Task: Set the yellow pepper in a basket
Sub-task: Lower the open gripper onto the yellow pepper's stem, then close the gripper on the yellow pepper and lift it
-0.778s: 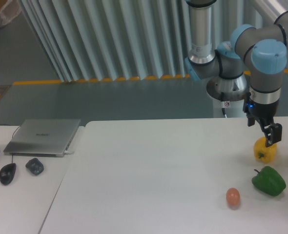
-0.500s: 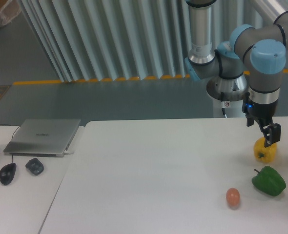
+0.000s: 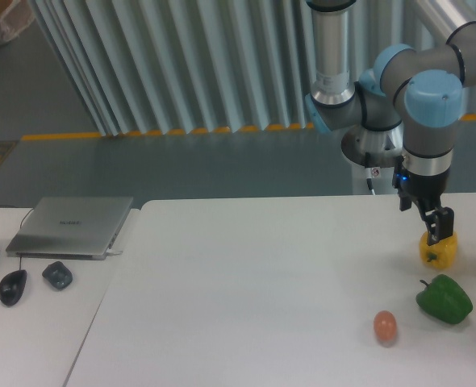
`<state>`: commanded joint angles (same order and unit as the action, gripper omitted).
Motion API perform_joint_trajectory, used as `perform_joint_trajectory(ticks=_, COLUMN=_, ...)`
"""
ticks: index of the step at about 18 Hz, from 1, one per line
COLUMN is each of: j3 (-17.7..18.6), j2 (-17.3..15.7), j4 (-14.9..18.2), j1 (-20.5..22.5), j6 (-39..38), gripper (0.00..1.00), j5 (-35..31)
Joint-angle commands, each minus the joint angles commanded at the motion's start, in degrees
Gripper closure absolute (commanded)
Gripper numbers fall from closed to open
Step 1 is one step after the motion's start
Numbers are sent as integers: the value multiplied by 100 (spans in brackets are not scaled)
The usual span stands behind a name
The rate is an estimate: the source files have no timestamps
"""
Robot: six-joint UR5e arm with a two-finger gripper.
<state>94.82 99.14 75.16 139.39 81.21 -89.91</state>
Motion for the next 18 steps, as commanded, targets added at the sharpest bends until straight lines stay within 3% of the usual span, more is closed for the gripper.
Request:
perform_joint_trajectory(ticks=7, j3=133, j2=8, j4=-133, j1=-61, j6=-561, gripper=0, j5=-44)
perform_joint_trajectory(ticks=11, j3=124, j2=157, j4=-633, j1=-298, j6=-1545, gripper=0, j5=-35)
perform_joint_trajectory(ticks=14, j3=133, j2=193, j4=-574, j1=-299, j6=-1608, gripper=0, j5=-272)
perform_joint_trajectory(ticks=18, j3=598, j2=105, j4=-626, j1=96, j6=-2065, gripper=0, j5=-185)
